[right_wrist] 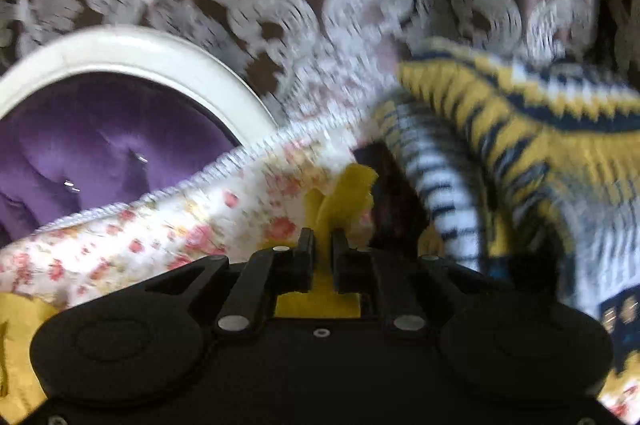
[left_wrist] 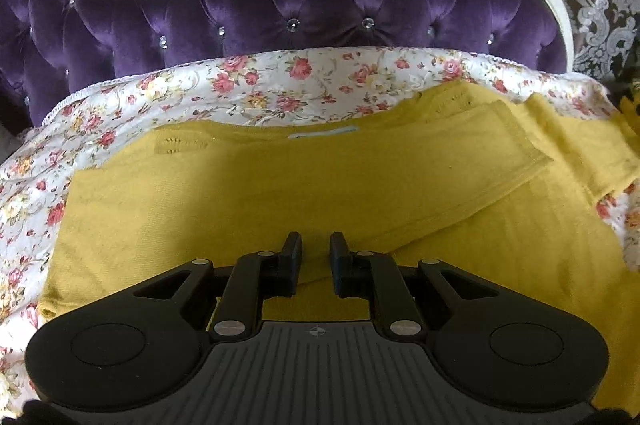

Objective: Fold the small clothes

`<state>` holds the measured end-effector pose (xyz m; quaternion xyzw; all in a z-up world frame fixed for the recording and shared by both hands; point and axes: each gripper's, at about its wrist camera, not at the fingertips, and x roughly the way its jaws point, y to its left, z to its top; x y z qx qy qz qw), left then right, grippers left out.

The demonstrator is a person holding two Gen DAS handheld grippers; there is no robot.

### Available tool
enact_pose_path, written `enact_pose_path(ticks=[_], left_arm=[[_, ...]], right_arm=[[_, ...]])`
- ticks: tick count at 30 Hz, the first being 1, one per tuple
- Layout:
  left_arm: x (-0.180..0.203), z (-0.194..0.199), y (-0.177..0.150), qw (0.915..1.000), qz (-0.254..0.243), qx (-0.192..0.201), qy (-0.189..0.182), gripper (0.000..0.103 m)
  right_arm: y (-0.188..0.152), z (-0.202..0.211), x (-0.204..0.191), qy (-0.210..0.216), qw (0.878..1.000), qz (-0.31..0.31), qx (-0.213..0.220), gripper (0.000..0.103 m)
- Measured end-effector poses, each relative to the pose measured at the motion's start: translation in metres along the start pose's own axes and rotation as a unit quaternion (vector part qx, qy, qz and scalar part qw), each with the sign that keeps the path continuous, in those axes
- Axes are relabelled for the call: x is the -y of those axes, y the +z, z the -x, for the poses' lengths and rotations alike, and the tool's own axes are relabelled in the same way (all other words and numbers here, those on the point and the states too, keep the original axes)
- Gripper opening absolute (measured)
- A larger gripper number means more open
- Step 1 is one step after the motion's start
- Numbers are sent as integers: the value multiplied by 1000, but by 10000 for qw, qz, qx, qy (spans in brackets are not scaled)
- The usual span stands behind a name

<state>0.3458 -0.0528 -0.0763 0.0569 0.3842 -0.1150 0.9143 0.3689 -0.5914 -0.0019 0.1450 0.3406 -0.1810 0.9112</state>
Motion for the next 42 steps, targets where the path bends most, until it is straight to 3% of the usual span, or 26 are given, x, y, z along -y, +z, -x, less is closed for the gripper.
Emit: enact_pose_path(ticks=[7, 14, 19, 25, 27, 30, 32, 34, 38, 42], left_arm=[[-8, 20, -6, 9999, 15, 48, -129, 15], [-35, 46, -15, 9996, 165, 174, -117, 15], [-63, 63, -21, 9988, 396, 272, -32, 15], [-96, 75, -32, 9979, 584, 261, 114, 15], [-105, 79, -36, 9977, 603, 266, 161, 15], [-116, 83, -41, 9970, 696, 274, 188, 15], [-121, 82, -43, 9964, 790, 256, 182, 18], [-122, 79, -45, 9961, 837, 242, 152, 19], [-115, 73, -46, 9963, 831, 213, 17, 19], [-102, 66, -43, 9973, 696, 179, -116, 19]], right_arm=[[33, 74, -39, 710, 9956, 325, 510, 15], [43, 129, -132, 1601, 9812, 807, 714, 15], [27, 151, -216, 2367, 9625, 1096, 738, 15], [-25, 150, -309, 3070, 9393, 1479, 404, 16], [-42, 138, -323, 3005, 9393, 1634, 259, 18], [-59, 115, -323, 2697, 9446, 1872, 40, 34], [-62, 97, -311, 2319, 9535, 1926, 13, 68], [-63, 85, -296, 1904, 9603, 2030, 191, 84], [-72, 63, -278, 828, 9596, 2604, 666, 92], [-74, 34, -267, 973, 9505, 2937, 300, 88]])
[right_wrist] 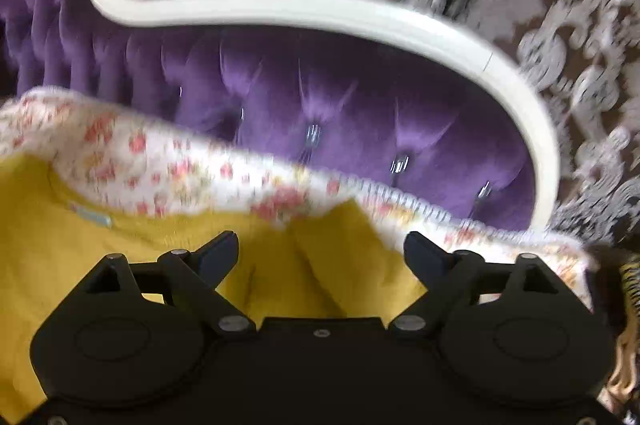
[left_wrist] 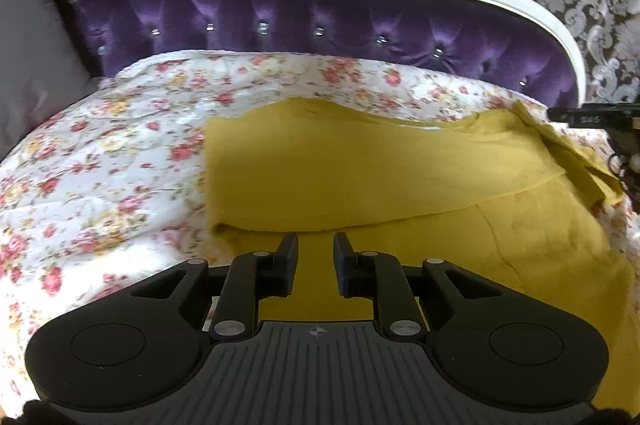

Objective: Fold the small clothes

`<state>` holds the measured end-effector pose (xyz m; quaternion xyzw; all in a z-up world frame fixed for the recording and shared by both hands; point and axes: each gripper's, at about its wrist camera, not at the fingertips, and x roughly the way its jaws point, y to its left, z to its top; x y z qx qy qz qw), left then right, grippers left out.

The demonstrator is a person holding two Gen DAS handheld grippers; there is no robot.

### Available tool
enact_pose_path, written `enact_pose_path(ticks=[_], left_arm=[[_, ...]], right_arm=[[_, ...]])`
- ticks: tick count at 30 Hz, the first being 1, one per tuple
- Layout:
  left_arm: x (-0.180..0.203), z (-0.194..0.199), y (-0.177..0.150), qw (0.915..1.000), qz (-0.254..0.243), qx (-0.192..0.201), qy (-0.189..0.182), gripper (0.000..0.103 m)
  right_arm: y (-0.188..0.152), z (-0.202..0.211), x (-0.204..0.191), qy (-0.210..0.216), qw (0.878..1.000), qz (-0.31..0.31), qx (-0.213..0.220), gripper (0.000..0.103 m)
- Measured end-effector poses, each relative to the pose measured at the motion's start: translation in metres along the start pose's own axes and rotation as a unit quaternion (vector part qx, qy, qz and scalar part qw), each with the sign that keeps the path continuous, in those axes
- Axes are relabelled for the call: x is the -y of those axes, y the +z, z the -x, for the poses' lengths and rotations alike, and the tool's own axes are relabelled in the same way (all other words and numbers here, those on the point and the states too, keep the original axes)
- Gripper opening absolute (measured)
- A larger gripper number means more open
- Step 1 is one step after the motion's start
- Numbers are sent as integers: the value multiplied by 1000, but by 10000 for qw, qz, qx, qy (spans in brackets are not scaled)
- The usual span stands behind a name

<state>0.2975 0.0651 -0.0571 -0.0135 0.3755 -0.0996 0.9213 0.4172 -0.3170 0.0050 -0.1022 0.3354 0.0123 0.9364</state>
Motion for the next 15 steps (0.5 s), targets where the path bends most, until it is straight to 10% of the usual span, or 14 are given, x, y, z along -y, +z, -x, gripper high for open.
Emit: enact_pose_path(ticks=[11, 15], left_arm=[[25, -14, 5, 9994, -256, -102, -187, 19], [30, -19, 6, 9991, -328, -158, -199, 19]], right_arm=[[-11, -49, -6, 219, 9989, 142, -397, 64], [-7, -63, -4, 40, 9989, 135, -441, 38]])
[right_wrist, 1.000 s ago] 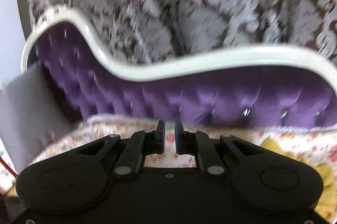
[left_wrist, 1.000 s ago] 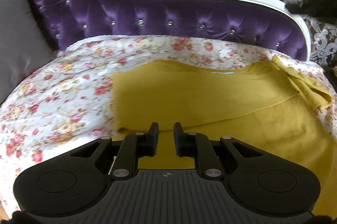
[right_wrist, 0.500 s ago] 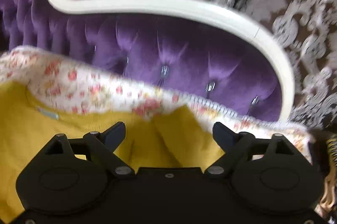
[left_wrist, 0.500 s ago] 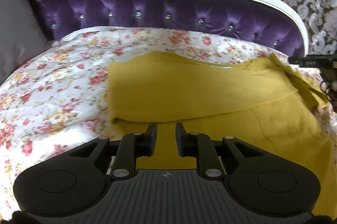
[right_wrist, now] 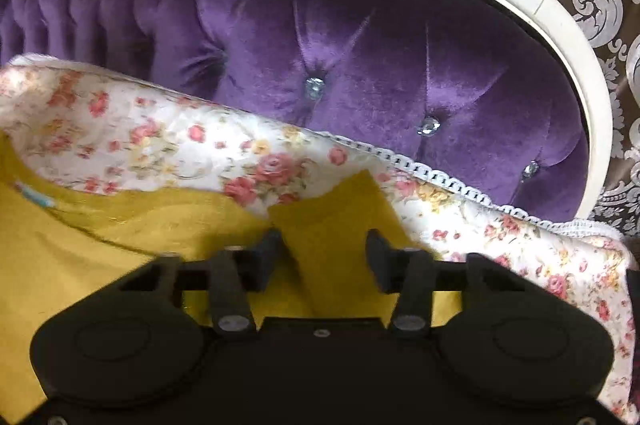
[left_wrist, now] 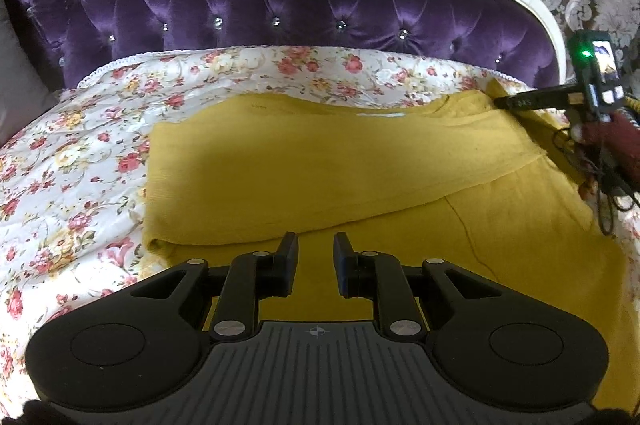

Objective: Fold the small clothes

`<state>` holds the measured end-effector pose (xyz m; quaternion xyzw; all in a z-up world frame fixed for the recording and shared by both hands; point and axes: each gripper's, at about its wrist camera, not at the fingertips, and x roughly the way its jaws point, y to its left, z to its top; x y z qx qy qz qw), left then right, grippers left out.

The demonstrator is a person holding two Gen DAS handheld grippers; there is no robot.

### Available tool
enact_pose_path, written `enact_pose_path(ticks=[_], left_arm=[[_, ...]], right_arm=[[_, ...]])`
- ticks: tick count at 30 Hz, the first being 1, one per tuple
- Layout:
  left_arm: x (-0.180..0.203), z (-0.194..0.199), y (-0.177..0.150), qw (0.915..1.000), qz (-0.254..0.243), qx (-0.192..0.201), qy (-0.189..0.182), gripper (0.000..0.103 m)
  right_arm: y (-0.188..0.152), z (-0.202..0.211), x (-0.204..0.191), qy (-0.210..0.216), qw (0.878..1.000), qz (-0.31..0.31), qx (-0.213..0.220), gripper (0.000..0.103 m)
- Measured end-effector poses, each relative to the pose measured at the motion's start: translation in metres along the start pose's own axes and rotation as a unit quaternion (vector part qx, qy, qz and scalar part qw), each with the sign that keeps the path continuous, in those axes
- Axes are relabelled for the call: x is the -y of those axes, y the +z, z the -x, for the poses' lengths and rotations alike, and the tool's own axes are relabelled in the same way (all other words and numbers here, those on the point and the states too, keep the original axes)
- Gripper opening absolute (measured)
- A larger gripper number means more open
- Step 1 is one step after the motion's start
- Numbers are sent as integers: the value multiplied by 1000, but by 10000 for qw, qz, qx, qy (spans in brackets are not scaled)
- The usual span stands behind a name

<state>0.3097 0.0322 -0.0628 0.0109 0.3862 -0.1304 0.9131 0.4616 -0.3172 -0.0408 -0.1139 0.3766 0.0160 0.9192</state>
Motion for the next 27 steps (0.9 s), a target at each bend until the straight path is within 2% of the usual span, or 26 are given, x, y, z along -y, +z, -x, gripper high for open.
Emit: enact_pose_path(ticks=[1, 2, 4, 7, 11, 14, 18, 21, 24, 26, 27], left_arm=[[1, -1, 1, 10000, -10, -10, 2, 19], [1, -1, 1, 10000, -9, -15, 3, 19], [1, 0, 2, 10000, 15, -17, -6, 19], [0, 3, 5, 10000, 77, -3, -57, 19], [-2, 8, 10, 9998, 150, 46, -131, 19], [-3, 10, 14, 9994, 265, 60, -212, 19], [-7, 12, 15, 9985, 449, 29, -304, 19], [-14, 12, 14, 9977, 598, -8, -307, 20], [-23, 8, 11, 9964, 790, -104, -292, 20], [-28, 6, 10, 9953, 917, -168, -268, 20], [-30, 5, 9, 9950, 947, -198, -261, 20]], right_arm=[[0, -4, 0, -28, 10000, 30, -53, 18], [0, -8, 1, 6, 9999, 15, -99, 7], [-1, -8, 8, 223, 9995, -205, -89, 7], [1, 8, 17, 275, 9983, -503, 110, 7], [18, 53, 21, 536, 9948, -649, 570, 7], [34, 90, 15, 1001, 9874, -824, 905, 7], [44, 128, -19, 1774, 9731, -796, 1234, 7], [32, 140, -63, 2322, 9640, -550, 1174, 7], [5, 136, -109, 2403, 9653, -5, 1027, 9], [-19, 126, -132, 2456, 9660, 157, 791, 17], [-31, 123, -138, 2461, 9667, 162, 689, 18]])
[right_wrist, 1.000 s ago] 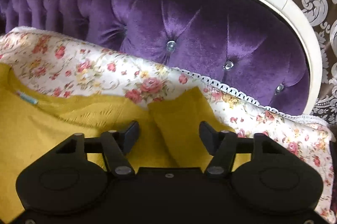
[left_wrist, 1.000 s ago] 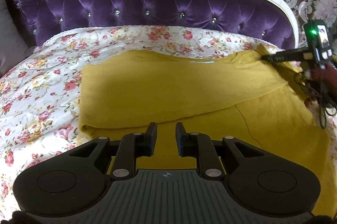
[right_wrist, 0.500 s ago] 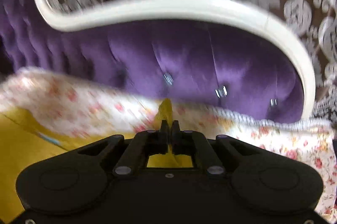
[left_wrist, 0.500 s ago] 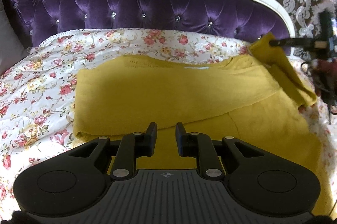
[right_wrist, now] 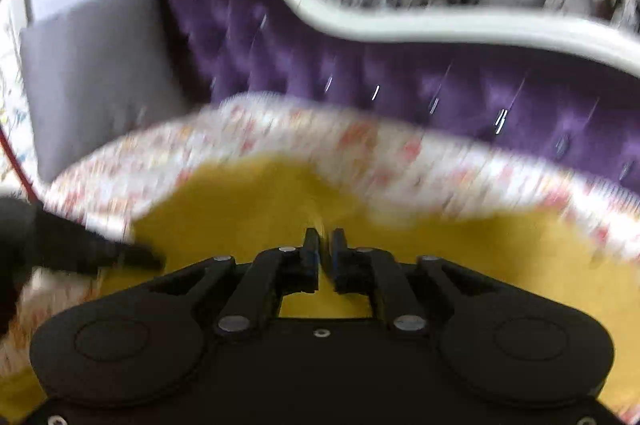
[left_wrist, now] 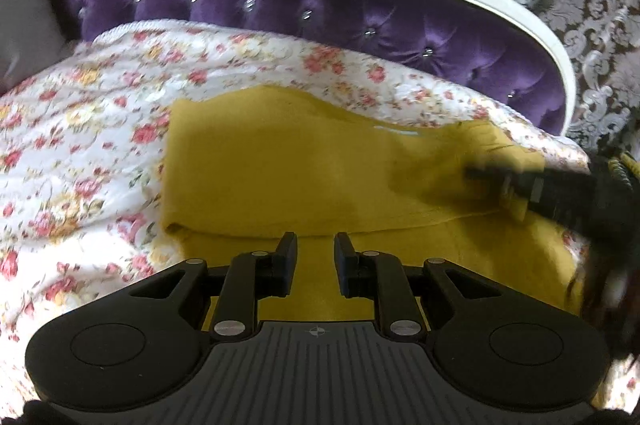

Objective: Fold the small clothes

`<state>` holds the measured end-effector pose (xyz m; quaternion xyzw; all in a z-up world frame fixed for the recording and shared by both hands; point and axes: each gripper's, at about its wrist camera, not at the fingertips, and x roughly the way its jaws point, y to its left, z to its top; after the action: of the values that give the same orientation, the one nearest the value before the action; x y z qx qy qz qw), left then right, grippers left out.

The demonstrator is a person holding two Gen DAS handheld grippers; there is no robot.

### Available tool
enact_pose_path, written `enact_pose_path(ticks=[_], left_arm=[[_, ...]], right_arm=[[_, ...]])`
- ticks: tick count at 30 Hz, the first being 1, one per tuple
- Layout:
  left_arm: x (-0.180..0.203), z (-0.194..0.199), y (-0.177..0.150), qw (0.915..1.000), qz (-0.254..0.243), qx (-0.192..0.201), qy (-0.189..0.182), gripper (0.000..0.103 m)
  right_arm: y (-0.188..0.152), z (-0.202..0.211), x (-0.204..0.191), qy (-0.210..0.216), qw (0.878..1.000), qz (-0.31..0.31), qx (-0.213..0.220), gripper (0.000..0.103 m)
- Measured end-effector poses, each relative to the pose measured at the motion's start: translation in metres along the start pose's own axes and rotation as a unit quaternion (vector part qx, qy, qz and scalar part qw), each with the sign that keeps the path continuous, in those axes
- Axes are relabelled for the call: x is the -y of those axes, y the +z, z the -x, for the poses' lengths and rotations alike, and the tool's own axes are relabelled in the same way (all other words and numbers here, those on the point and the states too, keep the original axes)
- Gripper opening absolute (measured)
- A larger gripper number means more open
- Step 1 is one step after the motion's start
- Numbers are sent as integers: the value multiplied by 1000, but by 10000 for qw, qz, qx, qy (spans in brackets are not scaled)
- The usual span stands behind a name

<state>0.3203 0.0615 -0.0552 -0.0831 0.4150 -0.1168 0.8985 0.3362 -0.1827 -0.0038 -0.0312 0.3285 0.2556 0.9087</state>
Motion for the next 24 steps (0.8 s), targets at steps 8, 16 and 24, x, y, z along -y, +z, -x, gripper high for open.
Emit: enact_pose_path(ticks=[8, 16, 24], left_arm=[[10, -9, 4, 9995, 61, -159, -267, 21], [41, -50, 4, 9914, 301, -719, -1047, 21], [68, -78, 4, 9841, 524, -962, -1396, 23]], right_arm=[[-53, 34, 7, -314, 9968, -739, -44, 57], [-77, 49, 20, -517, 9914, -1198, 27, 57], [-83, 48, 23, -413, 9905, -1302, 141, 57]])
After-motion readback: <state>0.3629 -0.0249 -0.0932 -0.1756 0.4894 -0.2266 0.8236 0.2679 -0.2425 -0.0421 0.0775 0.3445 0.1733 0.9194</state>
